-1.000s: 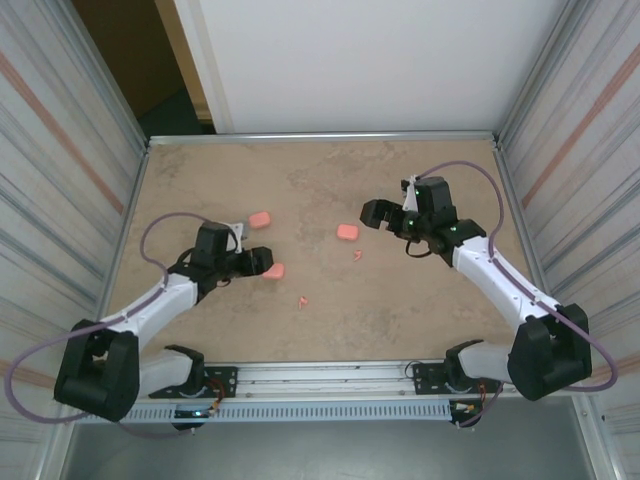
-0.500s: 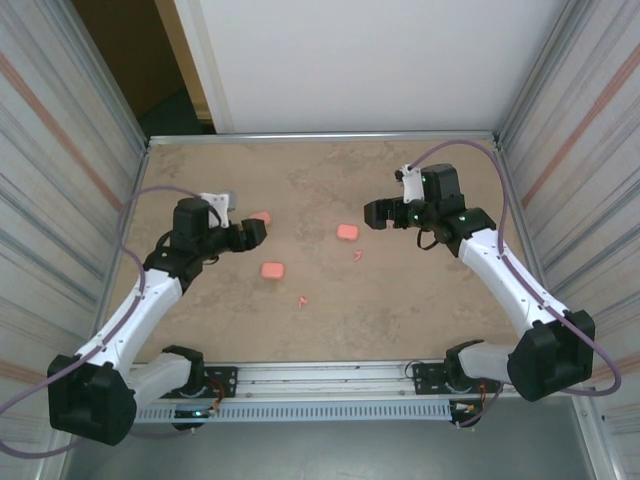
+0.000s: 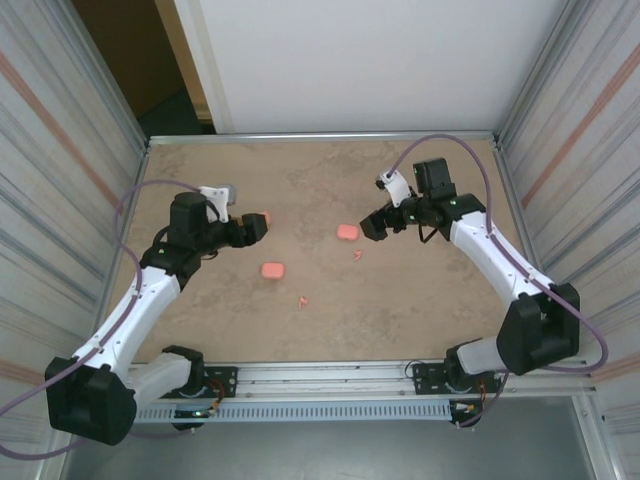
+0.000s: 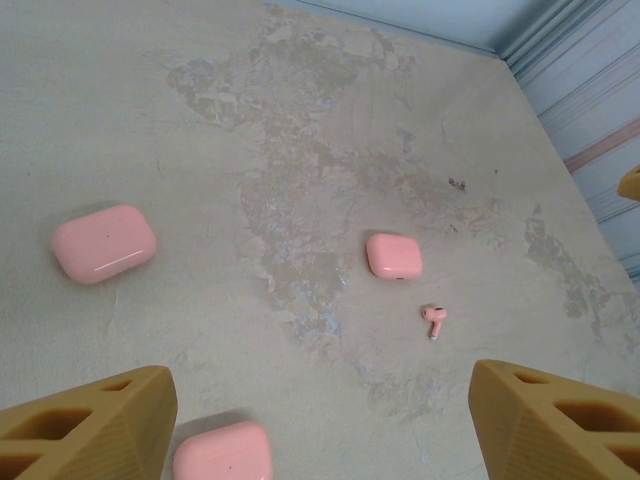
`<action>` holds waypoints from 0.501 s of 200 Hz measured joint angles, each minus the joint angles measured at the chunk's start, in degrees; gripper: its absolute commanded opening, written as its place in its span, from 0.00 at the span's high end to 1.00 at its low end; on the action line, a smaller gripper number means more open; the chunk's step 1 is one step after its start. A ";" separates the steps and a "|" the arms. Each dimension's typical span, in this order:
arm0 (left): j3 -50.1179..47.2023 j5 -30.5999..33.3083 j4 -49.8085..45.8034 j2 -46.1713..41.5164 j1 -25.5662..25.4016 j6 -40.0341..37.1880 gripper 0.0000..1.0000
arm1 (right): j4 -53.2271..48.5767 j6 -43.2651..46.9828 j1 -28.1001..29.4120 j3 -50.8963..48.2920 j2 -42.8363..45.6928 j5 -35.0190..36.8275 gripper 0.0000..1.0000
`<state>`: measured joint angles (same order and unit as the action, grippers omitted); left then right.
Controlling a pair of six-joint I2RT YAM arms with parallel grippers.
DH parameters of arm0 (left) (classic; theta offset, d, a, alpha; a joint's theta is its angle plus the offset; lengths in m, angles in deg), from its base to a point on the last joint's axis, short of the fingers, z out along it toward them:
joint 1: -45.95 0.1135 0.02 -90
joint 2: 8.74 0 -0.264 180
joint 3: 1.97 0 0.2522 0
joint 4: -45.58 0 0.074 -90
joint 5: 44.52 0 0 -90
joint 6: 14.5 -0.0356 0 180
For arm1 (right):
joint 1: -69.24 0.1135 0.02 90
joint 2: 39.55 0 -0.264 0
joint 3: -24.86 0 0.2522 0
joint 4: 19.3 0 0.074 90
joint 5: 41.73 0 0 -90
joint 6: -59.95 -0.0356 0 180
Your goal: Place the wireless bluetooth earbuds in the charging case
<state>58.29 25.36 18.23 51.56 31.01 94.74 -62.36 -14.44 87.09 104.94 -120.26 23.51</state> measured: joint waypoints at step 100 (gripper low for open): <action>0.00 -0.31 -0.09 -0.74 0.74 0.02 0.23 | -8.24 21.38 2.73 7.58 -12.85 -1.16 0.01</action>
<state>58.29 25.05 18.15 50.81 31.75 94.77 -70.60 6.94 89.82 112.53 -133.11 22.36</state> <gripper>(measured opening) 0.774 0.994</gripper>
